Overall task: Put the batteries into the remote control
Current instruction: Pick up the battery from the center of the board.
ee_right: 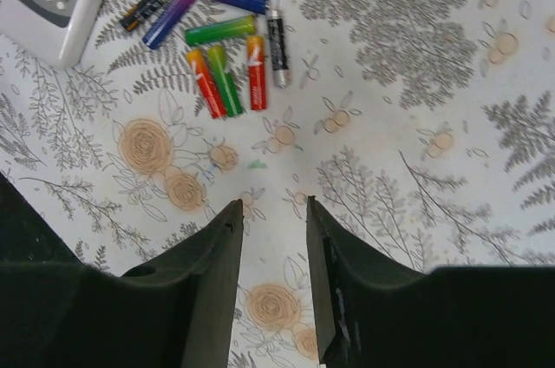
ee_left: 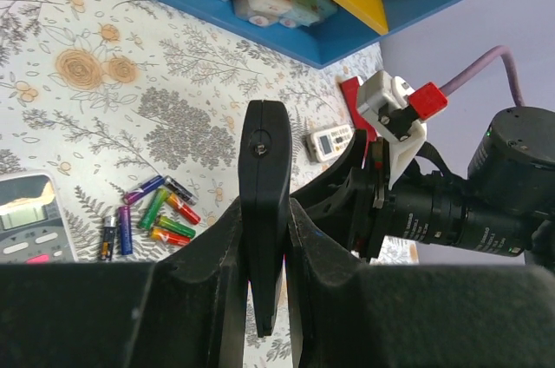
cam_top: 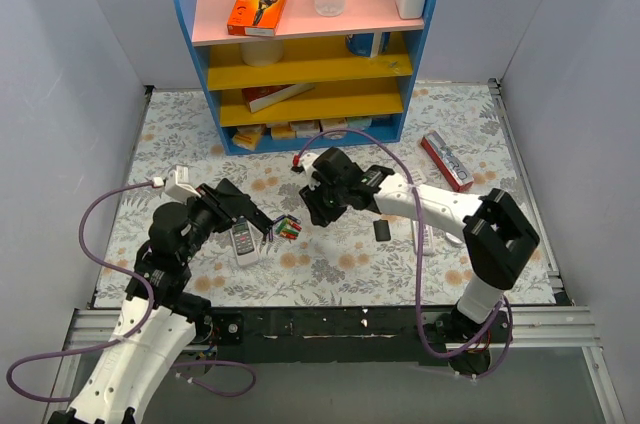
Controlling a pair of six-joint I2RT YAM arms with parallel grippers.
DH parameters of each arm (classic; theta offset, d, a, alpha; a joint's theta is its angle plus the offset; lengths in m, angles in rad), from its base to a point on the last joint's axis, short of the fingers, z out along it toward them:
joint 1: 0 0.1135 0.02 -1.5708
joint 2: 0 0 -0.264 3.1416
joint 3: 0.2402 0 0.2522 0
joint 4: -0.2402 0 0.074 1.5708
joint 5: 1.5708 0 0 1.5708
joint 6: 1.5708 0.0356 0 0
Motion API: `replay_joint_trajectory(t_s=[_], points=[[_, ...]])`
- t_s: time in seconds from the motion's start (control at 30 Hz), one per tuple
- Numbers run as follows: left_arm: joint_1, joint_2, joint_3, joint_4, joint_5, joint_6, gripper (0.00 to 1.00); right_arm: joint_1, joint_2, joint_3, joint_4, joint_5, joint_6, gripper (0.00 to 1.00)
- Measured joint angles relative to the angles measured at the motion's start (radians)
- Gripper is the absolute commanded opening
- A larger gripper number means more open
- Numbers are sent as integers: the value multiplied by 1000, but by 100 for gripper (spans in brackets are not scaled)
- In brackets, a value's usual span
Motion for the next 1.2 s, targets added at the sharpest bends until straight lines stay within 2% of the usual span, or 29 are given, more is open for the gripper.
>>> replay_joint_trajectory(t_s=[0.43,0.73,1.2], points=[[0,6,0,-71,-157,7,0,126,228,197,16,-48,-89,41],[0,5,2,-104,-185,6,0,168,341,280,-13,-35,-138,41],[0,8,2,-123,-189,7,0,173,398,324,-47,18,-182,29]])
